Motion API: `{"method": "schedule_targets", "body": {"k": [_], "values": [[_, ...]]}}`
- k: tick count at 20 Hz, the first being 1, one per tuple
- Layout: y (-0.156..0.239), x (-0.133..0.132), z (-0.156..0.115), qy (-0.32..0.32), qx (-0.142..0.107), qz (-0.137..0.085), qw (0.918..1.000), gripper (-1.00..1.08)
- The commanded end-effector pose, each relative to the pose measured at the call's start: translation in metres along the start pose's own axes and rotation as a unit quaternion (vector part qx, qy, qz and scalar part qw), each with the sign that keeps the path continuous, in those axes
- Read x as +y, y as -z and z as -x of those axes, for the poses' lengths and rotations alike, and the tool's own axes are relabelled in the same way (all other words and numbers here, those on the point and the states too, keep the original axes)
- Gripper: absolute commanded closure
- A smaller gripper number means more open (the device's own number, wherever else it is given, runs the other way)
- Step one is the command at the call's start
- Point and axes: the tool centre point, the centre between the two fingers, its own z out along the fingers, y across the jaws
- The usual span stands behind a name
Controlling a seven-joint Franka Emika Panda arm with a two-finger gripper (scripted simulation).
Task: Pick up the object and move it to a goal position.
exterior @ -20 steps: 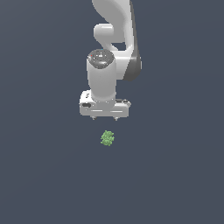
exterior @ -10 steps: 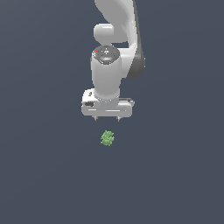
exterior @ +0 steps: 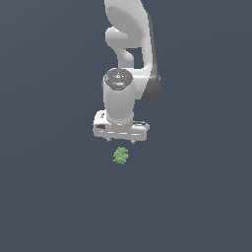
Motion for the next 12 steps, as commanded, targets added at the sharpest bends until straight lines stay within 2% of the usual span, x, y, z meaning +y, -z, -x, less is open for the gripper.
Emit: {"method": "schedule_targets", "body": {"k": [1,7,12], "values": [[-0.018,0.000,-0.003,-0.015,-0.001,-0.002,0.9999,-0.92],[-0.049,0.000,-0.009,-0.042,-0.002,-0.005,0.9991,-0.92],[-0.060,0.000,-0.010,-0.051,-0.003,-0.006,0.9987,-0.92]]}}
